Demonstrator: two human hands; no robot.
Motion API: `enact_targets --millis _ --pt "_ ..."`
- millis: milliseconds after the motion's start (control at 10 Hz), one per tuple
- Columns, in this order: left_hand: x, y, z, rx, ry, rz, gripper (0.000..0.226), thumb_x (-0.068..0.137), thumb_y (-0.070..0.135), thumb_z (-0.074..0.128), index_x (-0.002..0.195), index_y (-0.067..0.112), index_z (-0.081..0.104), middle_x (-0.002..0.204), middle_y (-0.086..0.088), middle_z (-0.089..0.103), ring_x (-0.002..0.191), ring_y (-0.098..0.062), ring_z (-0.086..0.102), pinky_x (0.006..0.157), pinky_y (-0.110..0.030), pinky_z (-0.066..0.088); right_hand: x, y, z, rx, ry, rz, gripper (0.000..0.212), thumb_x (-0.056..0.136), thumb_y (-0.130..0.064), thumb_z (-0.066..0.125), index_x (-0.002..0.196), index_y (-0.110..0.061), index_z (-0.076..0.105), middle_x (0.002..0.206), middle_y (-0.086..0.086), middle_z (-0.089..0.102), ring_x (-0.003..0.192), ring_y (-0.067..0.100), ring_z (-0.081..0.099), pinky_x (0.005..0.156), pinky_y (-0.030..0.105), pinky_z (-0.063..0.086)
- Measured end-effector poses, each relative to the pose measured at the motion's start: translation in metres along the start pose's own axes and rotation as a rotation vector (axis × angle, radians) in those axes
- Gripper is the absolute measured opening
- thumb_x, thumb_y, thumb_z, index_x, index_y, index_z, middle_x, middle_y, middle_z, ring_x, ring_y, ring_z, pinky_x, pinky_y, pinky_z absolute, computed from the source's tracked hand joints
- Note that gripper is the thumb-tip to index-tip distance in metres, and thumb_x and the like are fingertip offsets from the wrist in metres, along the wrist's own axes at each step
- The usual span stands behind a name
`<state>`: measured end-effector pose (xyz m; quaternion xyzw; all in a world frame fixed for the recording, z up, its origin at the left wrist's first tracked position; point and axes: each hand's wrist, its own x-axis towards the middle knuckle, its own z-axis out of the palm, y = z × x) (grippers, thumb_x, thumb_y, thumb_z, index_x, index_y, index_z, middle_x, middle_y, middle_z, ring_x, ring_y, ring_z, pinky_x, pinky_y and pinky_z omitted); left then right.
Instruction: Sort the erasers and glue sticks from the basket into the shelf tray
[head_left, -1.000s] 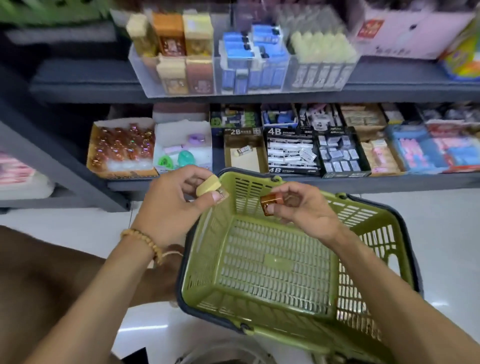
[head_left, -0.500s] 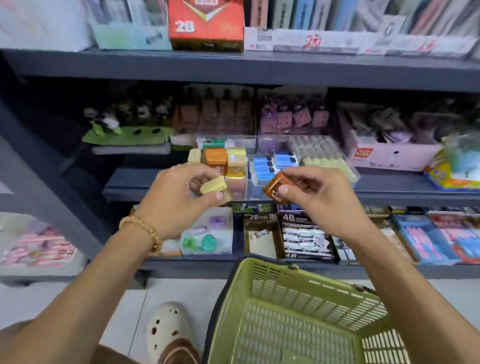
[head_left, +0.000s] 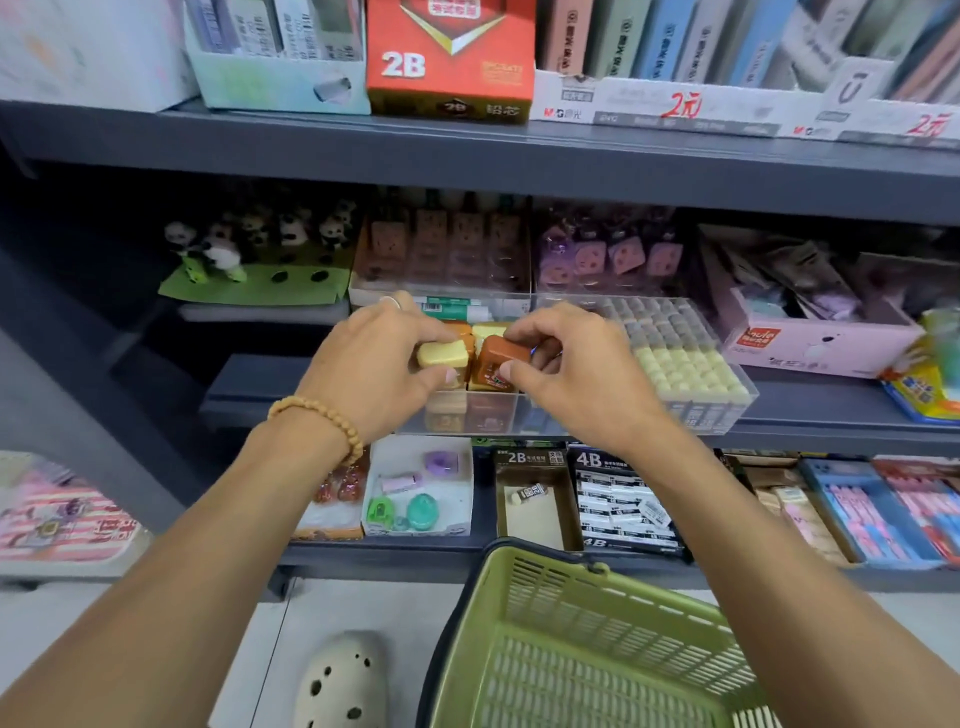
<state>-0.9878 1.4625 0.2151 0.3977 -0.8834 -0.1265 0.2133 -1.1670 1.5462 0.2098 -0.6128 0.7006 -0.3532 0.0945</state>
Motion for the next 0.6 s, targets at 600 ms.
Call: enact_targets --millis 600 --pt "-0.0035 -0.0058 0.0067 0.046 -0.010 0.049 0.036 0.086 0.035 0.070 0.120 0.022 0.067 0.106 0.008 0.051 0.088 -0.014 0.055 0.087 -0.039 0.049 -0.0035 0.0020 0.0071 -0.052 -0.016 0.001 0.023 0.090 -0.025 0.071 0.112 -0.018 0.072 0.104 0.000 0.059 0.091 0.014 0.060 0.092 0.021 0.044"
